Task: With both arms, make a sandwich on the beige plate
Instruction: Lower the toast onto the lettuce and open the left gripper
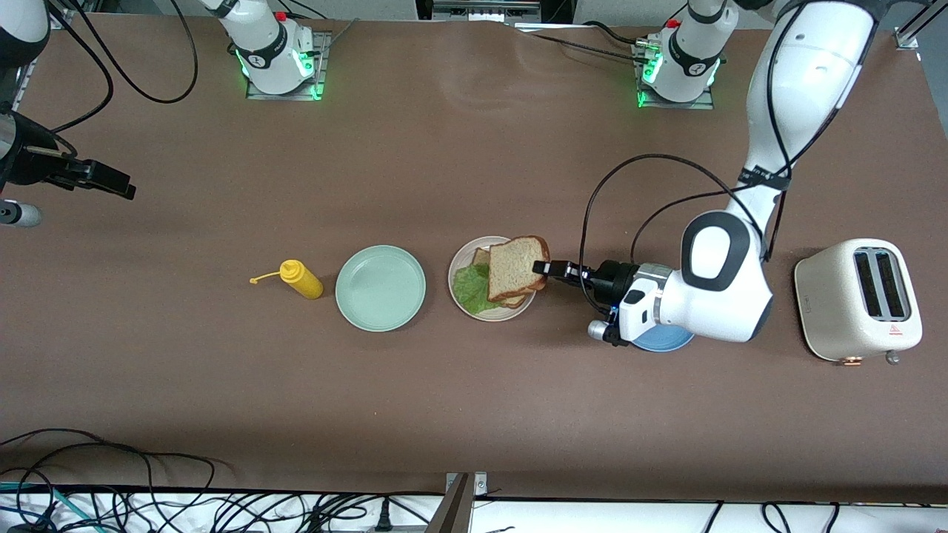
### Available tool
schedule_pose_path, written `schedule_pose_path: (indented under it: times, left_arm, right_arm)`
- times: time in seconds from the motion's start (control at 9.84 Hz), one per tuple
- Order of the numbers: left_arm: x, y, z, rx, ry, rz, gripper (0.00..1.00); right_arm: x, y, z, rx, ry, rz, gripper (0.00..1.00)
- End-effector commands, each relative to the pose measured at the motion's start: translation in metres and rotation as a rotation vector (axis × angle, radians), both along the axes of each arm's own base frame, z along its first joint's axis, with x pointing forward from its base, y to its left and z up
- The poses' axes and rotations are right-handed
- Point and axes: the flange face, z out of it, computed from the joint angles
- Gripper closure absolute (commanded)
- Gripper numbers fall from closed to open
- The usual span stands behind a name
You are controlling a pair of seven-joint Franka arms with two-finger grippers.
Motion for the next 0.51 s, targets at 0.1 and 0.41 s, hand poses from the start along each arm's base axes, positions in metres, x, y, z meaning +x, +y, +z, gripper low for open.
schedule_pose_path:
  times: [0.1,0.41]
  left_arm:
    - [-0.003,-0.011,-0.051,-0.176,-0.051,-0.017,1.0]
    - [-0.02,-0.025,-0.114,-0.285,-0.131,-0.076,1.0]
  right_arm:
    - [0.004,-0.003,0.003,-0.009,-0.001,0.0,0.0]
    - [0.007,-0.003,-0.002,-0.006,0.008,-0.001,0.0]
